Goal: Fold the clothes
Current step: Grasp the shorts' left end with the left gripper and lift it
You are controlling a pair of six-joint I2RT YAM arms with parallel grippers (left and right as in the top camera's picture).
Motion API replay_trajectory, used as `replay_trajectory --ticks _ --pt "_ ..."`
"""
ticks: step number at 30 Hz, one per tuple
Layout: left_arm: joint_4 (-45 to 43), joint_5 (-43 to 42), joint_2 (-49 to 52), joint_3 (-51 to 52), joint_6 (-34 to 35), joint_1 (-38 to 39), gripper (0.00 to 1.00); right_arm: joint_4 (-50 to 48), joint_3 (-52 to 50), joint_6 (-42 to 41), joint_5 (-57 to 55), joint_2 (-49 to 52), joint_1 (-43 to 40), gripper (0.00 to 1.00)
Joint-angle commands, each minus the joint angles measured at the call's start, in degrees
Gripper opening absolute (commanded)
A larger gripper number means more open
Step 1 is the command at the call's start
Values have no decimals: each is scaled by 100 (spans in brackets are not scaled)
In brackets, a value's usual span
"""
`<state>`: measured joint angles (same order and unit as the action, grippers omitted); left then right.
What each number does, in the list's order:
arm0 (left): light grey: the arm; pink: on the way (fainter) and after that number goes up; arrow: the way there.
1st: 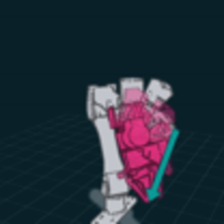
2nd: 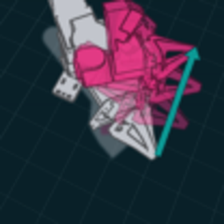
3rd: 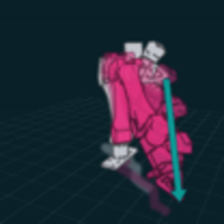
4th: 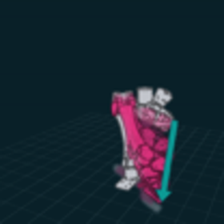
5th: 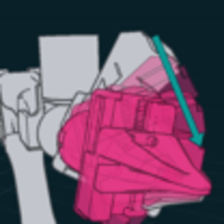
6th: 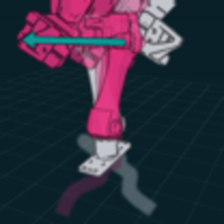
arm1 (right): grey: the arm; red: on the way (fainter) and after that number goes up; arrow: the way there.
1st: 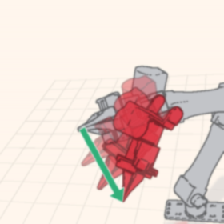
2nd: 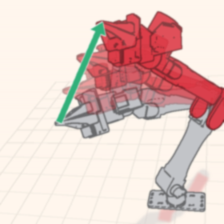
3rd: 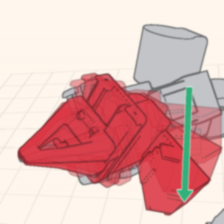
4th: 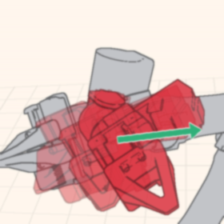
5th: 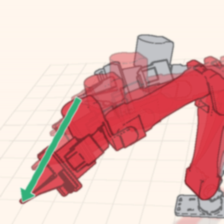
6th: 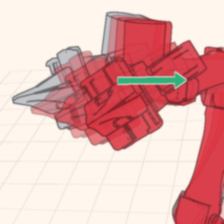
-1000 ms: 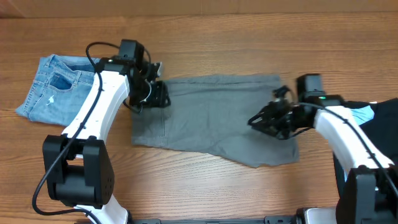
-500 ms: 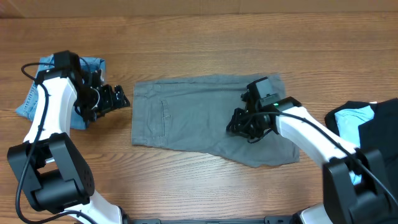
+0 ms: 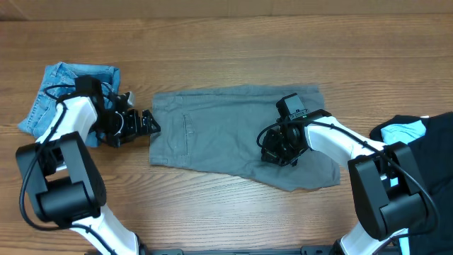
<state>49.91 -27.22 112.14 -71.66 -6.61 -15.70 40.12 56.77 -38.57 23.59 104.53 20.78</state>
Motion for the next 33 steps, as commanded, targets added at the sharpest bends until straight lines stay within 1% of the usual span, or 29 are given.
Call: replay_trajectory --ticks 1,4,5,6,8,10,11,13,15,18,20,21,23,24,25,26,27,29,30,32,33 --pt "-48 -562 420 42 -240 55 100 66 -55 -70 -151 199 59 6" --pt "-74 -981 750 42 -503 142 94 59 -55 -72 -151 199 59 6" --pt "-98 -986 844 42 -503 184 92 55 -55 -72 -151 199 59 6" --pt "-151 -975 988 42 -525 258 87 50 -55 -72 -151 199 59 6" --pt "-208 -955 1156 42 -522 374 83 50 -55 -74 -151 199 59 6" --pt "-271 -822 1298 42 -514 492 77 48 -55 -74 -151 199 59 6" --pt "-299 -638 1349 42 -466 564 73 46 -55 -92 -151 199 59 6" --pt "-354 -382 1353 39 -334 640 71 46 -55 -96 -149 199 59 6" --pt "-376 -372 1353 39 -251 647 68 46 -55 -96 -151 199 59 6" --pt "-306 -367 1338 7 -81 590 57 48 -55 -96 -149 199 59 6" --pt "-225 -367 1292 -55 70 487 57 52 -55 -94 -149 199 59 6" --pt "-181 -369 1224 -85 68 422 55 59 -55 -94 -149 199 59 6" --pt "-140 -369 1005 -98 68 313 45 63 -55 -94 -149 199 59 6" --pt "-129 -374 892 -98 66 286 36 61 -55 -94 -149 199 59 6" --pt "-131 -374 715 -98 61 275 30 61 -55 -94 -151 199 59 6" --pt "-140 -369 608 -98 55 275 25 61 -55 -94 -149 199 59 6" --pt "-153 -367 520 -98 28 275 24 61 -55 -94 -149 199 59 6" --pt "-186 -243 382 -98 22 321 25 61 -55 -94 -149 199 59 6" --pt "-195 -214 385 -96 22 341 30 61 -55 -94 -149 199 59 7" --pt "-205 -61 442 -72 48 433 58 61 -55 -94 -149 199 59 7" --pt "-201 26 455 -70 74 463 60 63 -55 -94 -149 199 59 7"
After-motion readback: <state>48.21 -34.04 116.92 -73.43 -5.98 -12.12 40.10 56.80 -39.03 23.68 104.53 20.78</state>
